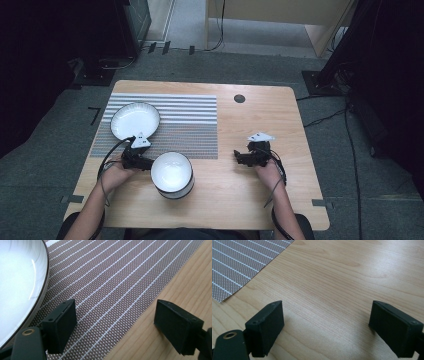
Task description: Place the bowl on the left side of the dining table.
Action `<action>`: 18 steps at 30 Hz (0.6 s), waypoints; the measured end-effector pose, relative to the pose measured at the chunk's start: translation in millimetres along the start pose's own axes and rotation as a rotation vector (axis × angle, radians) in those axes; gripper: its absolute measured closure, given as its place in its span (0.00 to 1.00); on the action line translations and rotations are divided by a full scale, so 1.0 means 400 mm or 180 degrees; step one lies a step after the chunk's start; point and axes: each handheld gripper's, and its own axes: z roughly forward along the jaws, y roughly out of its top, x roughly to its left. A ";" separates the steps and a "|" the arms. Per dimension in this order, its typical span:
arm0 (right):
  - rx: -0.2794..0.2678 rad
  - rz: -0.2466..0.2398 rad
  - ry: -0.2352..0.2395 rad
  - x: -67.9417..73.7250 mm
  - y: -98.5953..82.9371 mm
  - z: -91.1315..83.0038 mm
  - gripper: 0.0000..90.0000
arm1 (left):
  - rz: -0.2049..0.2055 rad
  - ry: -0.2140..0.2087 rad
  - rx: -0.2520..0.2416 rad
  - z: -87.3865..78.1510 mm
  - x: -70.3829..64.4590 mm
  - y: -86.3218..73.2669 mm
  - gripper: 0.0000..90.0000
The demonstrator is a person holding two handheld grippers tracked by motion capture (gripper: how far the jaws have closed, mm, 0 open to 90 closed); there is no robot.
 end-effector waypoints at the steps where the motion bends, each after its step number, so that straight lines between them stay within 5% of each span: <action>1: 0.0003 0.0008 -0.0006 0.001 -0.001 -0.001 0.13 | -0.0006 0.0005 -0.0004 0.000 0.000 0.000 0.19; 18: 0.0029 0.0002 0.0000 0.002 0.000 0.000 0.09 | -0.0003 -0.0006 -0.0106 0.002 0.000 -0.011 0.17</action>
